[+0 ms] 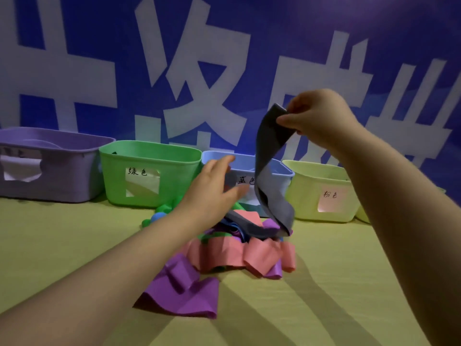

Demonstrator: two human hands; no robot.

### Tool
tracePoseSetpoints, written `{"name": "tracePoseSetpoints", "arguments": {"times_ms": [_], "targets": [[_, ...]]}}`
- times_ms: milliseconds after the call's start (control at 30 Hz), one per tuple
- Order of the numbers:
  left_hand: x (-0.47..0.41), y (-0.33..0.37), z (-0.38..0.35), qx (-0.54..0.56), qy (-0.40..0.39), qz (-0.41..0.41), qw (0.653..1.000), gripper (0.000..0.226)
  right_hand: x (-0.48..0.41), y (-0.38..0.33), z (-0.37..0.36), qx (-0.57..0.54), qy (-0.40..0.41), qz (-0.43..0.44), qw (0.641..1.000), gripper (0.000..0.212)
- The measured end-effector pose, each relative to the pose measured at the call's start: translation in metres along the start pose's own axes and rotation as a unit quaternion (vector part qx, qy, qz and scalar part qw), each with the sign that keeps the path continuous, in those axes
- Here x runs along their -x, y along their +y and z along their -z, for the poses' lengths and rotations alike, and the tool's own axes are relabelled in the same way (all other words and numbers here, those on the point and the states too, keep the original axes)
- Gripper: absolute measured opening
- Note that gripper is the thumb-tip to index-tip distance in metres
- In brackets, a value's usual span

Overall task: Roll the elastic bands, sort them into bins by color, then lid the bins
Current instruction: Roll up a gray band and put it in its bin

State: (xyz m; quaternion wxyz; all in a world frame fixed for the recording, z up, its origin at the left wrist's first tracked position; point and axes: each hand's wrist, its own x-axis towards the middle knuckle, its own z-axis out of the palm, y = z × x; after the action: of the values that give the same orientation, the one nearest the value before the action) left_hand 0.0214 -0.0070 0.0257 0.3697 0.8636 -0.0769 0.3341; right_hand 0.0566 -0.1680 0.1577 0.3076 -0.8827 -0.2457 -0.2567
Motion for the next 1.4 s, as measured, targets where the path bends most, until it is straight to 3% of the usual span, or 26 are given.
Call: {"name": "tracePoseSetpoints", "arguments": {"times_ms": [100, 233, 367, 433, 567, 667, 767, 900, 1000, 1100, 1167, 1233, 1300, 1400], "targets": [[-0.025, 0.011, 0.008, -0.014, 0.04, -0.031, 0.999, 0.049, -0.013, -0.009, 0.001, 0.025, 0.024, 0.03, 0.999, 0.016], [-0.051, 0.012, 0.012, -0.021, 0.021, -0.031, 0.999, 0.045, -0.024, -0.017, 0.004, 0.039, 0.038, 0.06, 0.997, 0.018], [-0.065, 0.006, 0.008, 0.091, -0.086, 0.066, 0.99, 0.038, -0.028, -0.019, 0.005, 0.043, 0.039, 0.078, 0.995, 0.017], [-0.069, 0.002, 0.006, 0.068, -0.116, 0.1, 0.986, 0.031, -0.029, -0.017, 0.006, 0.045, 0.041, 0.082, 0.995, 0.016], [-0.071, -0.006, 0.01, -0.056, -0.004, 0.111, 0.992, 0.015, -0.02, -0.016, 0.012, 0.028, 0.03, 0.102, 0.994, 0.014], [-0.064, -0.01, 0.007, -0.002, -0.019, 0.136, 0.99, 0.004, -0.001, -0.015, 0.006, 0.031, 0.005, 0.117, 0.993, 0.02], [-0.051, -0.02, -0.002, -0.01, -0.065, 0.121, 0.99, 0.018, 0.023, -0.009, -0.014, 0.05, -0.053, 0.116, 0.991, 0.028], [-0.03, -0.021, 0.005, -0.102, -0.158, 0.095, 0.977, 0.054, 0.053, 0.004, -0.047, 0.05, -0.127, 0.09, 0.987, 0.022], [-0.013, -0.013, 0.015, -0.173, -0.256, 0.087, 0.947, 0.047, 0.068, 0.015, -0.07, 0.03, -0.156, 0.081, 0.984, 0.02], [-0.002, -0.002, 0.018, -0.138, -0.198, 0.055, 0.969, 0.039, 0.078, 0.022, -0.087, 0.022, -0.167, 0.063, 0.984, 0.024], [0.004, 0.004, 0.014, 0.008, -0.168, 0.09, 0.982, 0.027, 0.082, 0.024, -0.094, 0.022, -0.172, 0.055, 0.983, 0.025], [0.012, 0.008, 0.011, 0.13, -0.155, 0.141, 0.969, 0.017, 0.084, 0.026, -0.099, 0.018, -0.171, 0.051, 0.984, 0.025], [0.019, 0.001, 0.006, 0.141, -0.131, 0.147, 0.97, 0.011, 0.086, 0.028, -0.101, 0.03, -0.165, 0.05, 0.985, 0.026], [0.029, -0.012, -0.002, 0.099, -0.093, 0.147, 0.98, 0.021, 0.093, 0.029, -0.105, 0.012, -0.171, 0.048, 0.984, 0.026]]}}
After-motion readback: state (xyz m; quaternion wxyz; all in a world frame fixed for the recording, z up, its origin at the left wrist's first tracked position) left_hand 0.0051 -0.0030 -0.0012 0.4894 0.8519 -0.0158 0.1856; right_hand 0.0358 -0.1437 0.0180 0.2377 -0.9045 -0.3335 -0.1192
